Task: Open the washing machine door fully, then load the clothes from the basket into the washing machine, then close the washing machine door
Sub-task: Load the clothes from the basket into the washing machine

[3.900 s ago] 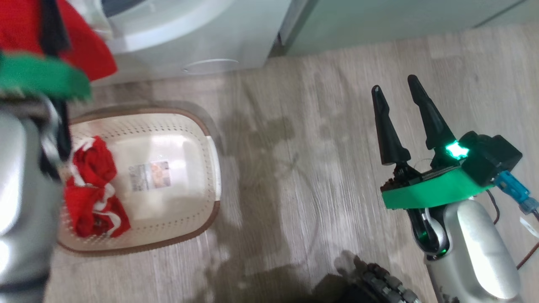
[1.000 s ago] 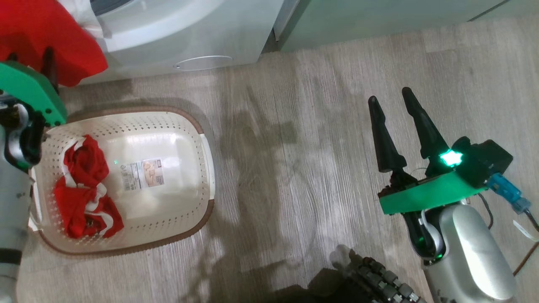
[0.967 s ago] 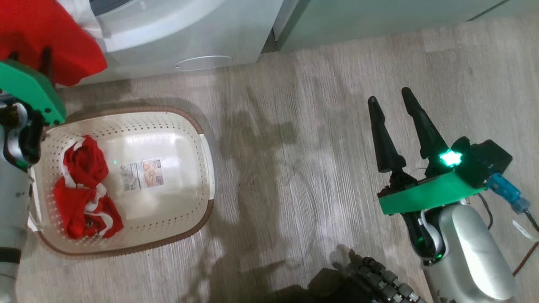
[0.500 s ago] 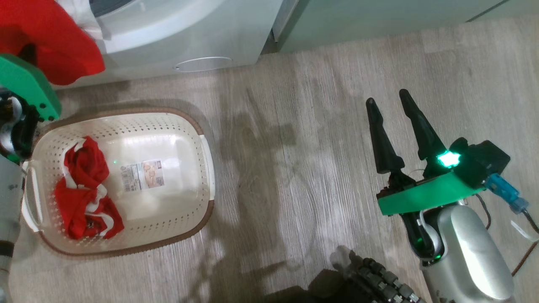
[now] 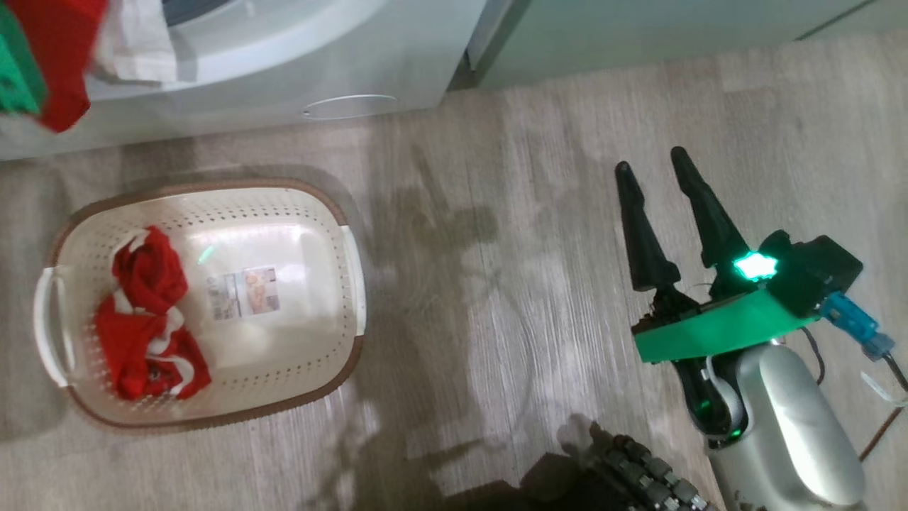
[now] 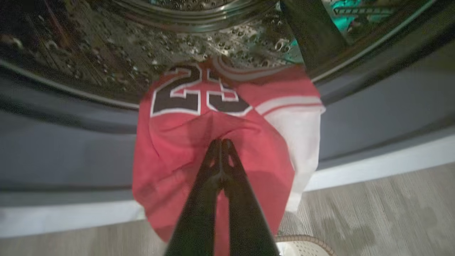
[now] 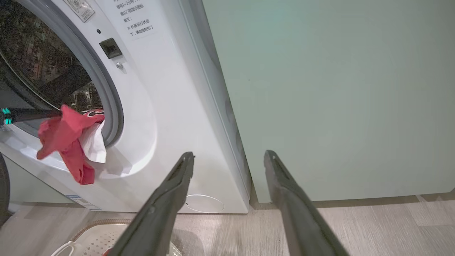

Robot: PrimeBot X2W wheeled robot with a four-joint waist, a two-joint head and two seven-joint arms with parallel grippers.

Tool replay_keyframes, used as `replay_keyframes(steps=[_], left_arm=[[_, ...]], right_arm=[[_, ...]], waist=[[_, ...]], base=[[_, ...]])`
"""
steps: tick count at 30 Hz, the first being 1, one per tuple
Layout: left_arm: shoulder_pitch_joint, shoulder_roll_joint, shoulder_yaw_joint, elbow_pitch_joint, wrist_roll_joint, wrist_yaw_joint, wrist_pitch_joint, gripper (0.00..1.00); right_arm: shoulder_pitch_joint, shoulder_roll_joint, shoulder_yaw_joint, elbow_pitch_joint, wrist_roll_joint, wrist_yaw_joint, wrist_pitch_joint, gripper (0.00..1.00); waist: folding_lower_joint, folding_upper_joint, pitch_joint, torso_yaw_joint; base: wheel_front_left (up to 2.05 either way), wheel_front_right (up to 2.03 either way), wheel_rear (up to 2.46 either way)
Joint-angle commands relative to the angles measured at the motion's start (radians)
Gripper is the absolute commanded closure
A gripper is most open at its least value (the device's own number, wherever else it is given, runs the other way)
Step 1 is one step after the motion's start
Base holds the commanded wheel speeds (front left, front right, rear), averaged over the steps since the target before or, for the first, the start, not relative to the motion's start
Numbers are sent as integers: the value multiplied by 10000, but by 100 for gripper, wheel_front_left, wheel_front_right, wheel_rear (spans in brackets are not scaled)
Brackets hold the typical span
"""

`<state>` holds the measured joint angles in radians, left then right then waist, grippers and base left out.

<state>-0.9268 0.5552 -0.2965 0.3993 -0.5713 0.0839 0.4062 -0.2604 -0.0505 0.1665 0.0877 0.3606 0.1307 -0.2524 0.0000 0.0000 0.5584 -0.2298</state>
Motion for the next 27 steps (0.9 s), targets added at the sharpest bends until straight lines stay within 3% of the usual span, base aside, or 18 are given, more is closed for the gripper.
replay_keyframes(steps=[1,9,15,21,27], left_arm=[[-755,733,265,-472,149,69,401,100],[-2458,1570,-78,-234,711,159,2220,100],[-3262,1955,-147,135,1143,256,2361,100],[-4097,2068,54,641,1626,589,1016,100],[-4789,1983,265,1009,2005,784,-1189,100]], right_arm=[[-120,3,278,-389,162,0,-92,0],[-337,3,634,-514,802,0,-93,0],[-437,3,851,-598,1103,0,-93,0],[-565,3,1002,-748,1281,0,-93,0],[-637,3,1093,-959,1365,0,-93,0]], waist=[[0,0,192,-237],[0,0,924,-1213],[0,0,1403,-1713],[0,0,1890,-2056],[0,0,2240,-2229]], base=[[0,0,0],[0,0,0],[0,0,0],[0,0,0],[0,0,0]])
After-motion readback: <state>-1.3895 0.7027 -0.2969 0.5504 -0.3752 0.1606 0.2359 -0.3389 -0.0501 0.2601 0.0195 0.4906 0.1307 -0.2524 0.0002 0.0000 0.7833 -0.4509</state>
